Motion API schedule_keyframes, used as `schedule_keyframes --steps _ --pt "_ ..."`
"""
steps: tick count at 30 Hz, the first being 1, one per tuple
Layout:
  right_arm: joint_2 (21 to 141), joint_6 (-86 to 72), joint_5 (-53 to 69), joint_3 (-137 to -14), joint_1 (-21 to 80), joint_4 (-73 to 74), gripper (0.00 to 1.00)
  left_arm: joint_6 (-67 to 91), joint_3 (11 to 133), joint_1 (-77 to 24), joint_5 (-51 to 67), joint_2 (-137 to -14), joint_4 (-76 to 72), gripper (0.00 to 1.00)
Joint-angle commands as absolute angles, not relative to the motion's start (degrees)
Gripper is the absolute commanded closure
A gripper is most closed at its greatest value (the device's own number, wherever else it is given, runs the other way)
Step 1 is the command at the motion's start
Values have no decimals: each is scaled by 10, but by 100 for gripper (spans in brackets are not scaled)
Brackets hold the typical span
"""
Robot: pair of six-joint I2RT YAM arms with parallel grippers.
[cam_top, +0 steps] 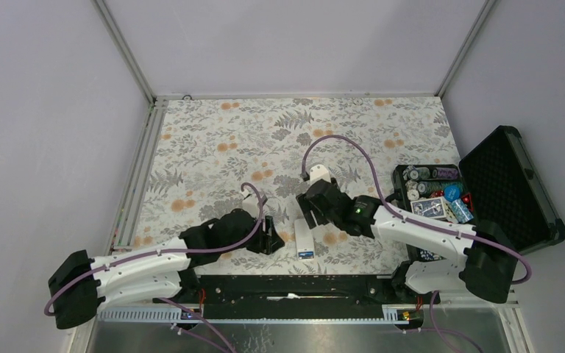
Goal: Load the batteries into the remote control
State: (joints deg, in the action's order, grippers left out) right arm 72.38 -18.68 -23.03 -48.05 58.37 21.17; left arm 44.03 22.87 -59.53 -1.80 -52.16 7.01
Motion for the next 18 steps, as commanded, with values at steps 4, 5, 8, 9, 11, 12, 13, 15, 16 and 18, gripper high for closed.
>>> schedule_keyframes --steps 4,5,8,9,11,12,13,15,16,18 --pt "772 -90 -114 -503 505 98 24 418 249 -596 -28 -465 98 36" --pt "782 -86 -100 -505 495 87 24 417 248 -596 -27 -459 97 34" --pt "834 -71 -59 -526 472 67 24 417 244 -595 -24 -439 98 25" --pt "851 -68 -55 -537 466 68 24 417 243 -595 -24 -433 101 21" --pt "883 -65 -47 -558 453 67 23 417 243 -593 -26 -419 108 17" --pt "895 -62 -45 -567 447 67 23 417 243 -592 -29 -411 113 16" --pt "906 -59 -40 -577 441 67 23 416 242 -592 -31 -405 119 14" --pt "928 -53 -33 -595 428 67 23 416 239 -591 -35 -389 127 10" --pt "938 -51 -30 -603 420 67 23 416 238 -590 -36 -383 131 8" --pt "955 -49 -13 -616 405 67 23 414 236 -588 -37 -376 137 5"
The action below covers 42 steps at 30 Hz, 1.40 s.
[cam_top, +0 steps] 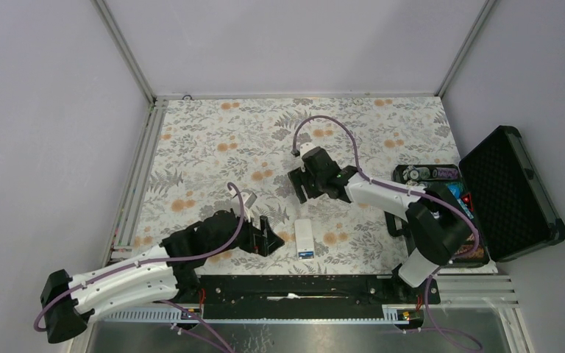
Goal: Load the batteries into the remote control
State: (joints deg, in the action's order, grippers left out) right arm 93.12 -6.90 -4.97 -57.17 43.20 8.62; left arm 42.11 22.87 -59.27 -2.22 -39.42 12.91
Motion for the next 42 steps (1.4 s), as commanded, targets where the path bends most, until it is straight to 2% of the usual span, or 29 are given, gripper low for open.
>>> schedule_keyframes --steps 1,4,15,42 --pt "963 -50 -4 -622 397 67 23 413 234 -588 -36 -373 138 4" --pt "989 -53 28 -636 380 67 23 412 229 -586 -32 -368 136 1" --pt "1051 -85 51 -642 359 67 23 411 223 -580 -33 -355 143 1" --pt "991 -119 51 -531 385 83 30 423 216 -577 -25 -370 125 1"
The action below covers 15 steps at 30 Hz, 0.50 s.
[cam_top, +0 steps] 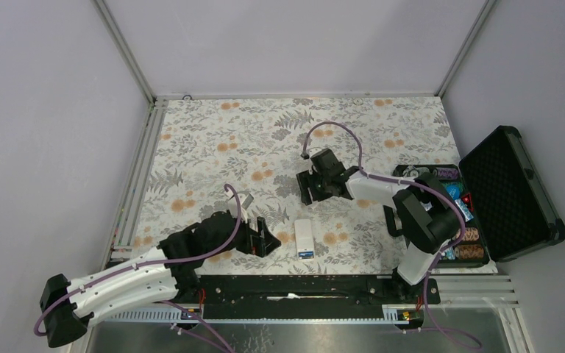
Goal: Load the batteries into the remote control
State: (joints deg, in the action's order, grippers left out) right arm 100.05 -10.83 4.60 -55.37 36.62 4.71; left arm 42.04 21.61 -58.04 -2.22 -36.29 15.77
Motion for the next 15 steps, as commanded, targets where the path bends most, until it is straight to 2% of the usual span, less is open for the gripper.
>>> schedule_keyframes --steps 1,15 --pt "991 -118 46 -530 391 88 30 423 216 -577 -24 -371 125 1" --pt "1011 -117 -60 -548 451 133 26 421 219 -577 -21 -381 120 1"
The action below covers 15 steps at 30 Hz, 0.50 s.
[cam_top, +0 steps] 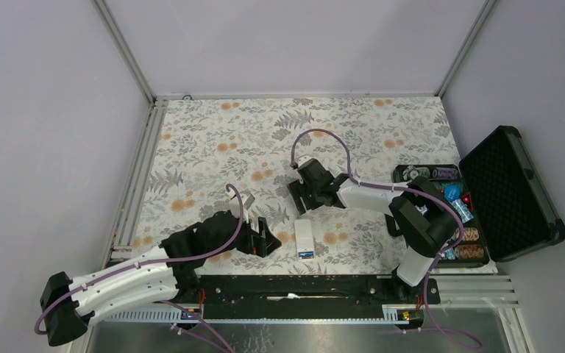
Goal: Load the batteries into the remote control
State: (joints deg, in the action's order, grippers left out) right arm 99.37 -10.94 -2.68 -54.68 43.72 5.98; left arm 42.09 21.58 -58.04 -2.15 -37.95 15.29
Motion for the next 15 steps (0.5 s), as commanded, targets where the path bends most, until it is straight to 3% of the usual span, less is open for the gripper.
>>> schedule_keyframes --steps 1,8,15 --pt "1011 -117 -63 -549 453 135 26 421 219 -578 -21 -383 120 1" --pt "1003 -117 -82 -548 461 157 26 420 221 -578 -18 -394 114 1" --pt "1007 -121 -77 -548 465 157 32 421 223 -578 -15 -400 109 1"
